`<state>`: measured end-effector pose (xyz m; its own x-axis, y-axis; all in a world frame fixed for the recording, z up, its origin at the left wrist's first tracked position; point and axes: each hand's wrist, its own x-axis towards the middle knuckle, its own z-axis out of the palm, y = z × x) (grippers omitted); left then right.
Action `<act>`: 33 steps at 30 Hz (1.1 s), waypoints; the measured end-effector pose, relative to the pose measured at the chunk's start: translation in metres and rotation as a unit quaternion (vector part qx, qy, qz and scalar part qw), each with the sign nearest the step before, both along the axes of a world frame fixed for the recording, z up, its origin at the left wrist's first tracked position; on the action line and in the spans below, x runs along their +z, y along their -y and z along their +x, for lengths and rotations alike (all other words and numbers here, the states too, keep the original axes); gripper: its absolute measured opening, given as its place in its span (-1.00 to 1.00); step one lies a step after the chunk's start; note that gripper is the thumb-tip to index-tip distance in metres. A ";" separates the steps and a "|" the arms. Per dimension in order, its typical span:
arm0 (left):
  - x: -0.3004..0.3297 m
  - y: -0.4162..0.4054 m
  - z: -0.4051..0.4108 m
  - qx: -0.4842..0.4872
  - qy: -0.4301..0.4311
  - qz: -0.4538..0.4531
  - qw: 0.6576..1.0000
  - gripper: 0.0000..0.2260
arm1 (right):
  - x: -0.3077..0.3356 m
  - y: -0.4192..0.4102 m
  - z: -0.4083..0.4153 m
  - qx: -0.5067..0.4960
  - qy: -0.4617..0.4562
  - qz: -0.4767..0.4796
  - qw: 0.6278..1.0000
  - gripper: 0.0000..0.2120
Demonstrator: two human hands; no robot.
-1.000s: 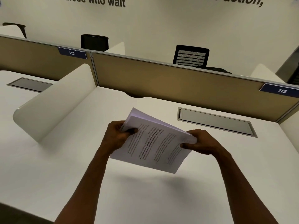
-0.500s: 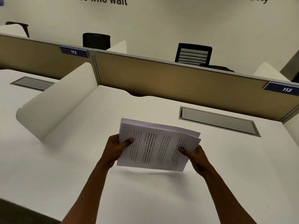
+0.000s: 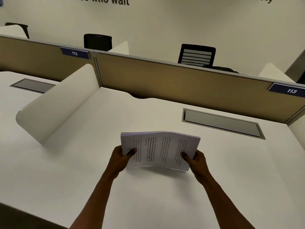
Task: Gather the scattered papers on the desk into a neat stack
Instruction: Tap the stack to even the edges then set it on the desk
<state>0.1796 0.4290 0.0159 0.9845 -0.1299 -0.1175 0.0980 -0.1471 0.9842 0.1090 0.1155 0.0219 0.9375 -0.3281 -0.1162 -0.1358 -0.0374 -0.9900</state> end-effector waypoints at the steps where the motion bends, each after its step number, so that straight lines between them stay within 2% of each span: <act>1: 0.001 0.000 0.000 0.002 0.004 -0.002 1.000 -0.72 | 0.001 0.001 0.000 0.001 0.007 -0.005 1.000 -0.76; 24: -0.020 0.003 -0.009 0.005 -0.027 0.026 0.999 -0.68 | -0.020 -0.001 -0.009 0.003 -0.024 -0.038 0.999 -0.73; 28: -0.019 0.003 -0.008 0.013 -0.028 0.039 0.999 -0.71 | -0.019 0.002 -0.005 0.012 -0.024 -0.082 0.996 -0.74; 31: -0.014 0.003 -0.007 0.014 -0.046 0.009 0.999 -0.72 | -0.004 0.009 0.004 0.038 -0.011 -0.126 0.991 -0.73; 33: -0.010 0.004 -0.009 0.019 -0.065 -0.041 0.997 -0.78 | 0.012 0.014 0.014 0.050 -0.011 -0.114 0.992 -0.69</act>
<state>0.1710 0.4248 0.0060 0.9662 -0.1061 -0.2349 0.2295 -0.0610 0.9714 0.1227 0.1020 0.0344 0.9648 -0.2534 -0.0709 -0.1422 -0.2752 -0.9508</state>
